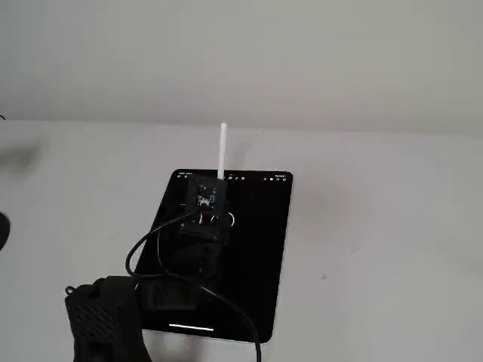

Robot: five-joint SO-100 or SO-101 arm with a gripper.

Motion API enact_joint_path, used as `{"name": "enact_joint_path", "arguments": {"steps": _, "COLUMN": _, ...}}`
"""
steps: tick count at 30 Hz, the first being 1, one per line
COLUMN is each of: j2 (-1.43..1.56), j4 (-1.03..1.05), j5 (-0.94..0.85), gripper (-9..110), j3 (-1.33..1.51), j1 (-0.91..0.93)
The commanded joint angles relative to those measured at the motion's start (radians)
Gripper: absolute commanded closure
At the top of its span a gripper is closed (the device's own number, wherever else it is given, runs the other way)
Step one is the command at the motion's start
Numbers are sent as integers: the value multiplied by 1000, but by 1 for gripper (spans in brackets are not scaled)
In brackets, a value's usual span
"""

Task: Draw 2 dots in a circle representing the eyes of a stickman

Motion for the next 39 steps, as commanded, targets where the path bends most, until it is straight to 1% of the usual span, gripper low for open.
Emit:
{"name": "enact_joint_path", "arguments": {"steps": 1, "j2": 8, "j4": -18, "j5": -15, "gripper": 102, "j3": -74, "j1": 15}}
{"name": "enact_joint_path", "arguments": {"steps": 30, "j2": -15, "j4": -38, "j5": -46, "gripper": 102, "j3": -74, "j1": 15}}
{"name": "enact_joint_path", "arguments": {"steps": 32, "j2": 2, "j4": -43, "j5": -21, "gripper": 102, "j3": -72, "j1": 18}}
{"name": "enact_joint_path", "arguments": {"steps": 34, "j2": 51, "j4": -35, "j5": 46, "gripper": 102, "j3": -60, "j1": 26}}
{"name": "enact_joint_path", "arguments": {"steps": 39, "j2": 218, "j4": 55, "j5": 199, "gripper": 102, "j3": -41, "j1": 63}}
